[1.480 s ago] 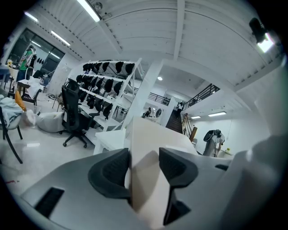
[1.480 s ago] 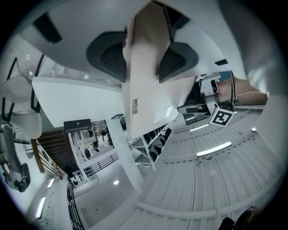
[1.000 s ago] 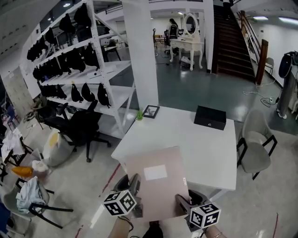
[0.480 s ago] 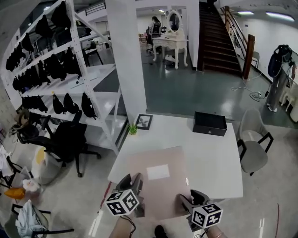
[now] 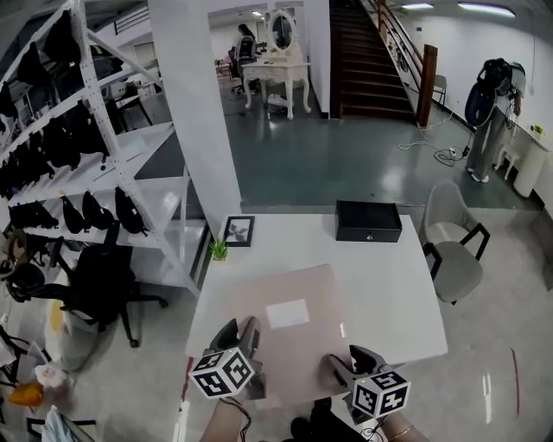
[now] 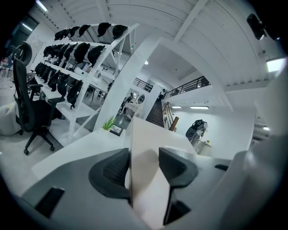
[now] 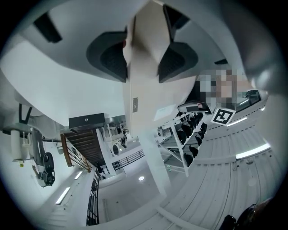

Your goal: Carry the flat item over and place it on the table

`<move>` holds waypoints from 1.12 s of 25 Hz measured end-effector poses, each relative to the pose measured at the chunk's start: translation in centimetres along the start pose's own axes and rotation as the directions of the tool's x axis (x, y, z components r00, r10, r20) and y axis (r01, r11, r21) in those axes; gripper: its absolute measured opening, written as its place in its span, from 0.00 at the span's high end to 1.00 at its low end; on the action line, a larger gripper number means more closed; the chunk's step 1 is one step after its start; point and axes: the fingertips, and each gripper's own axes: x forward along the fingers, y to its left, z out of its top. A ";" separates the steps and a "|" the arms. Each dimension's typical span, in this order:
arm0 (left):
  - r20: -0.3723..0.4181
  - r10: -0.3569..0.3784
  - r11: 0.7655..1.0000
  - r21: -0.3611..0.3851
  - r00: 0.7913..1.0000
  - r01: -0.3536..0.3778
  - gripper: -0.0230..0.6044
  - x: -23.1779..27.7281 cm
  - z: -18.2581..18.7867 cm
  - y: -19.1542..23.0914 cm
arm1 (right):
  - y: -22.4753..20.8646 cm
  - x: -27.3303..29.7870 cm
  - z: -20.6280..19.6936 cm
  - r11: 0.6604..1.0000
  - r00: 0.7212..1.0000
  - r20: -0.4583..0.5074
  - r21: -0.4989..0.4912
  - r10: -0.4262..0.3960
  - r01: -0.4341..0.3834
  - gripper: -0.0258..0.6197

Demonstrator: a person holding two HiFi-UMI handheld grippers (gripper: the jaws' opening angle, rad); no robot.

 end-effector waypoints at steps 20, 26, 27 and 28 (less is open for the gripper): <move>-0.125 -0.124 0.989 0.063 0.984 0.132 0.63 12.3 -0.7 -5.5 | -8.7 1.5 2.3 0.985 0.991 0.034 0.114 -0.131 0.127 0.62; -0.143 -0.135 0.986 0.078 0.980 0.148 0.63 15.5 -0.6 -6.8 | -11.2 2.3 3.2 0.982 0.989 0.034 0.128 -0.147 0.142 0.63; -0.146 -0.136 0.986 0.079 0.980 0.149 0.63 16.0 -0.6 -7.0 | -11.5 2.5 3.3 0.981 0.988 0.033 0.130 -0.149 0.144 0.63; -0.150 -0.136 0.986 0.080 0.979 0.149 0.63 16.4 -0.6 -7.1 | -11.8 2.6 3.4 0.981 0.988 0.031 0.132 -0.151 0.145 0.63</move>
